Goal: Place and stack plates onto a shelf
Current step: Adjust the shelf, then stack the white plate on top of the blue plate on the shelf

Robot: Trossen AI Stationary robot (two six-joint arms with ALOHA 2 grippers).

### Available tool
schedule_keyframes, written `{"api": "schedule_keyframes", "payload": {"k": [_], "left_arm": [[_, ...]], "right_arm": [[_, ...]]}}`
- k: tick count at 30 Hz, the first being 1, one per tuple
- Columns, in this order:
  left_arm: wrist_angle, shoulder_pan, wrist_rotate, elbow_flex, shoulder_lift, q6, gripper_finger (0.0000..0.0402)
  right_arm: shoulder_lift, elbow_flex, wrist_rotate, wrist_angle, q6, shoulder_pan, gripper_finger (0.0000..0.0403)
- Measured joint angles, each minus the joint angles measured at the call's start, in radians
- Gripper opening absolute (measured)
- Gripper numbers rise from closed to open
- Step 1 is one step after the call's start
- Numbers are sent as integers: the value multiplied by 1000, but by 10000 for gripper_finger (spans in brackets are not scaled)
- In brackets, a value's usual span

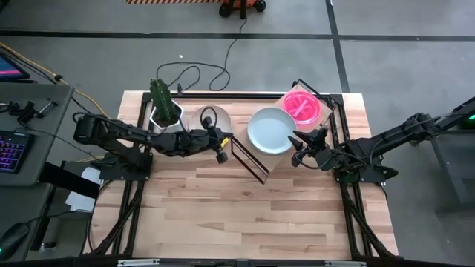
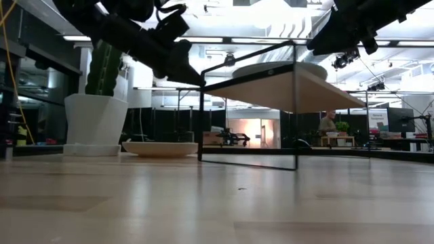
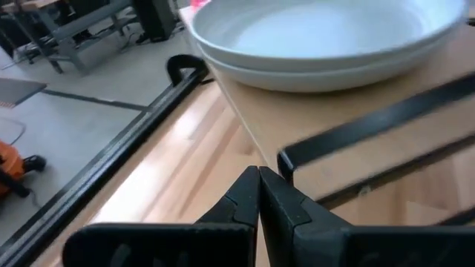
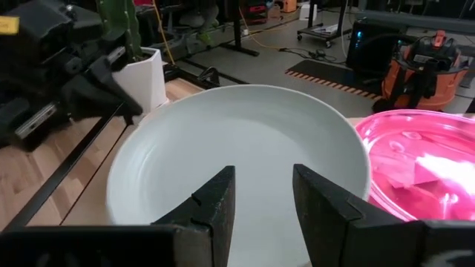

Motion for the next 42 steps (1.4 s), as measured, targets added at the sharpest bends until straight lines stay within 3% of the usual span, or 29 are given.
{"api": "schedule_keyframes", "payload": {"k": [6,13,18,21,25,27,33,42], "left_arm": [[26,-28,-42,0,54,74,0],[-122,-27,-82,0,-109,95,0],[-395,24,13,1,-227,21,0],[-536,85,123,1,-248,-37,0],[-596,149,329,0,-222,-5,1],[-598,157,364,0,-196,22,6],[-593,143,326,0,-110,110,45],[-589,133,271,0,-12,88,129]], "right_arm": [[0,0,1,0,0,0,119],[0,0,0,-2,0,0,119],[0,0,-21,-2,0,0,119],[0,0,-21,-2,0,0,119],[0,0,-19,-2,0,0,119],[0,0,-20,-2,0,0,119],[0,0,-21,-8,0,0,119],[4,0,-29,-46,27,0,119]]}}
